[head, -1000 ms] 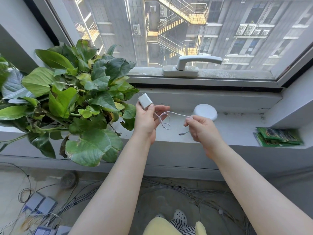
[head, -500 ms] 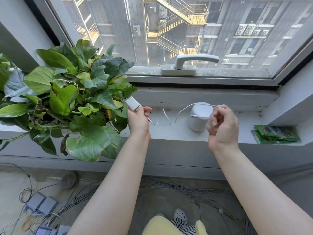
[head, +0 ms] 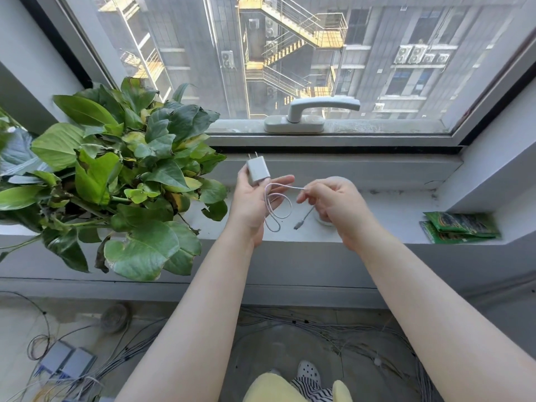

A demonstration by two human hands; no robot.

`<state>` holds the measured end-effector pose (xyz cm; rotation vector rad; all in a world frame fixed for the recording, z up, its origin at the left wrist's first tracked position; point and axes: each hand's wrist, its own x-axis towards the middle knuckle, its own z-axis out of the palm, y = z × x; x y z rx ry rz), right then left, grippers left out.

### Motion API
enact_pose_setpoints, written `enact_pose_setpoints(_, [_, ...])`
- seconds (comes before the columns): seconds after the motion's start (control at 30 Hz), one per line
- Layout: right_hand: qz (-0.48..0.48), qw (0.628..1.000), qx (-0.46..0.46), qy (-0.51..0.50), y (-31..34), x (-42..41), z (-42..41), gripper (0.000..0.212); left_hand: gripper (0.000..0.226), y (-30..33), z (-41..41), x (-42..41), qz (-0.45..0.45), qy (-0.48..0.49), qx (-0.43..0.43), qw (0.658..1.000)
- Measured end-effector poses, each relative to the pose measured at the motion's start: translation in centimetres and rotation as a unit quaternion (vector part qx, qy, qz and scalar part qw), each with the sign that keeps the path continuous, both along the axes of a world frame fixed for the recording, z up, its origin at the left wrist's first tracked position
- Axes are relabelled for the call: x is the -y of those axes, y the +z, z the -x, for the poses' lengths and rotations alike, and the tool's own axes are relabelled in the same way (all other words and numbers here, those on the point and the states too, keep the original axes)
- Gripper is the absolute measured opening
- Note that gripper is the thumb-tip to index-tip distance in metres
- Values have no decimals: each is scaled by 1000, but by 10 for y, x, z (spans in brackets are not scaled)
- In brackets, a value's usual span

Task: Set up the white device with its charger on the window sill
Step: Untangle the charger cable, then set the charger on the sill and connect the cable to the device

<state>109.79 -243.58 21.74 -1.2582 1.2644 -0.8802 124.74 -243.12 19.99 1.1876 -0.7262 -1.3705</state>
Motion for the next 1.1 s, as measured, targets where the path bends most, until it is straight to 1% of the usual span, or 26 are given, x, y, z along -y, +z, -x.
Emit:
enact_pose_setpoints(0.07, [-38, 999, 8, -8, -6, 2, -7, 24, 39, 0, -2, 0, -3, -11, -44, 999])
enact_pose_setpoints(0.17, [-45, 999, -5, -15, -19, 2, -16, 20, 39, -1, -1, 0, -3, -34, -110, 993])
enact_pose_setpoints(0.3, [-77, 996, 20, -28, -30, 6, -24, 19, 36, -10, -5, 5, 7, -60, -124, 990])
enact_pose_setpoints(0.37, [-93, 993, 49, -53, -36, 9, -27, 16, 29, -18, -10, 9, 5, -56, -83, 995])
enact_pose_setpoints(0.43, [-93, 990, 62, -86, -43, 10, -30, 10, 16, -28, -13, 12, -6, -61, -14, 998])
enact_pose_setpoints(0.47, [-87, 989, 59, -106, -48, 10, -32, 7, 14, -32, -14, 13, -13, -68, 11, 998])
enact_pose_setpoints(0.5, [-79, 988, 50, -126, -53, 9, -34, 3, 19, -36, -14, 14, -21, -74, 27, 997])
enact_pose_setpoints(0.53, [-68, 986, 38, -144, -57, 8, -35, 1, 24, -40, -14, 16, -31, -78, 40, 996])
enact_pose_setpoints(0.57, [-57, 985, 25, -161, -62, 8, -37, 6, 27, -43, -15, 18, -43, -82, 48, 995])
enact_pose_setpoints(0.7, [-19, 980, -1, -199, -73, 7, -41, 13, 24, -59, -15, 27, -94, -61, 46, 993])
enact_pose_setpoints(0.83, [11, 979, -53, -195, -80, 11, -47, 10, 21, -75, -11, 36, -150, -2, 65, 987])
enact_pose_setpoints(0.93, [22, 980, -94, -174, -85, 14, -51, 10, 15, -81, -4, 39, -182, 73, 82, 977])
enact_pose_setpoints(1.03, [32, 975, -168, -140, -93, 17, -52, 10, 7, -77, 5, 37, -190, 126, 119, 966])
enact_pose_setpoints(1.1, [49, 966, -223, -119, -99, 19, -52, 11, 17, -78, 5, 37, -188, 126, 147, 963])
